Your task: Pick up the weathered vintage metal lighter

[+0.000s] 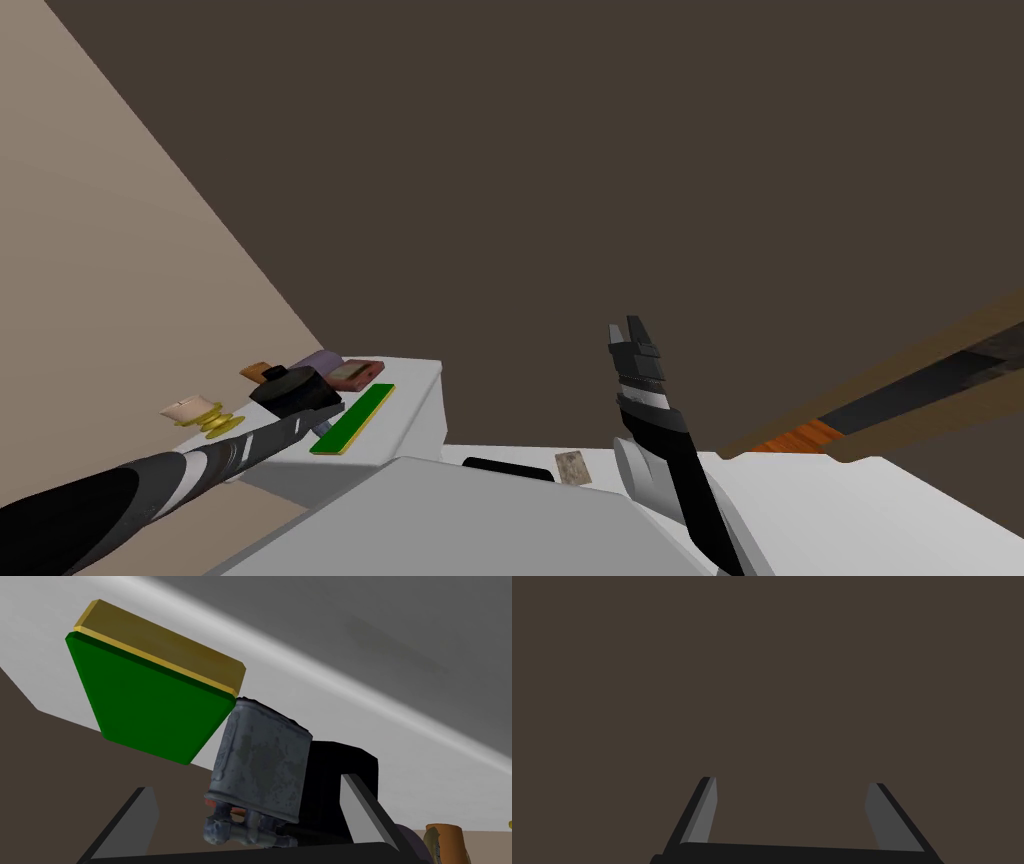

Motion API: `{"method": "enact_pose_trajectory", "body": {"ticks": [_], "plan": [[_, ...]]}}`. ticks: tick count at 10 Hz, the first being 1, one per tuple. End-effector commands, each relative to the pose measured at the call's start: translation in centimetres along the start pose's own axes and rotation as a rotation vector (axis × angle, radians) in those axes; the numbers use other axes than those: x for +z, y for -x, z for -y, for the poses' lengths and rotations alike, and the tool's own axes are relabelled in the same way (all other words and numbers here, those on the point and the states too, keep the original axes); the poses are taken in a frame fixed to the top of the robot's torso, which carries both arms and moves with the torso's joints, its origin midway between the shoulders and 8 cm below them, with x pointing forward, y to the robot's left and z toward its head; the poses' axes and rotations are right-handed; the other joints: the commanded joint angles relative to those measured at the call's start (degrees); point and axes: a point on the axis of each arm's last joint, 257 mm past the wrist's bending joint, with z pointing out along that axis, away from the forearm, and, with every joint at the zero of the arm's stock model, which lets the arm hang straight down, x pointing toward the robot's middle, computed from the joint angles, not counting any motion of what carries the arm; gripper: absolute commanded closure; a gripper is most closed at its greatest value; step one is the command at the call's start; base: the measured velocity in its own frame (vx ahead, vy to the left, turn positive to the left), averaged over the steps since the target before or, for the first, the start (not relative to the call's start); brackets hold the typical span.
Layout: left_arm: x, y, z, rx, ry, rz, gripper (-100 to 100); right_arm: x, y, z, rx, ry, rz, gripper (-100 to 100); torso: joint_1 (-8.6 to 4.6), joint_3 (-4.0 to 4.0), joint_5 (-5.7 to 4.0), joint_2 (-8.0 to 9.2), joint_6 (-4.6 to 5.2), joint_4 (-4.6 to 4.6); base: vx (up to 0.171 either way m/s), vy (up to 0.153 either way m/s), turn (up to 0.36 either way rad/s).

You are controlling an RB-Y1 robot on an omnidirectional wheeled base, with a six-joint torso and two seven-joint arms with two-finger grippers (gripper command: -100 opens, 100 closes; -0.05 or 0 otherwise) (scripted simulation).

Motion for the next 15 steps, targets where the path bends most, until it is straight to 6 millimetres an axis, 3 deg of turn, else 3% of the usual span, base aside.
{"method": "enact_pose_trajectory", "body": {"ticks": [1,2,6,7,11,12,15], "plan": [[-0.1,1.0,-2.3,-0.001,0.045,0.016,-100,0.0,0.0,0.0,0.000,0.000,0.000,0,0.00,0.00,0.00,0.00,0.00,0.00,0.004,-0.005,0.001],[0.6,0.1,-1.8,-0.050,0.000,-0.002,-100,0.0,0.0,0.0,0.000,0.000,0.000,0,0.09,-0.04,0.02,-0.06,0.00,-0.02,-0.028,-0.085,-0.378],[0.1,1.8,-6.7,-0.050,0.076,0.031,-100,0.0,0.0,0.0,0.000,0.000,0.000,0,-0.02,0.01,-0.01,0.02,-0.01,0.00,-0.024,-0.046,-0.033],[0.9,0.8,-6.4,-0.096,0.040,0.013,-100,0.0,0.0,0.0,0.000,0.000,0.000,0,0.09,-0.02,0.02,-0.03,0.00,-0.01,-0.030,-0.090,-0.351],[0.0,2.4,-11.0,-0.095,0.108,0.045,-100,0.0,0.0,0.0,0.000,0.000,0.000,0,0.02,0.01,-0.01,0.01,-0.02,0.00,-0.021,-0.048,-0.042],[0.7,1.5,-10.9,-0.138,0.073,0.026,-100,0.0,0.0,0.0,0.000,0.000,0.000,0,0.13,-0.03,0.02,-0.04,-0.01,-0.01,-0.041,-0.081,-0.372],[-0.2,2.5,-13.9,-0.136,0.112,0.047,-100,0.0,0.0,0.0,0.000,0.000,0.000,0,-0.11,-0.03,0.00,-0.04,0.04,0.00,-0.022,-0.070,-0.048]]}}
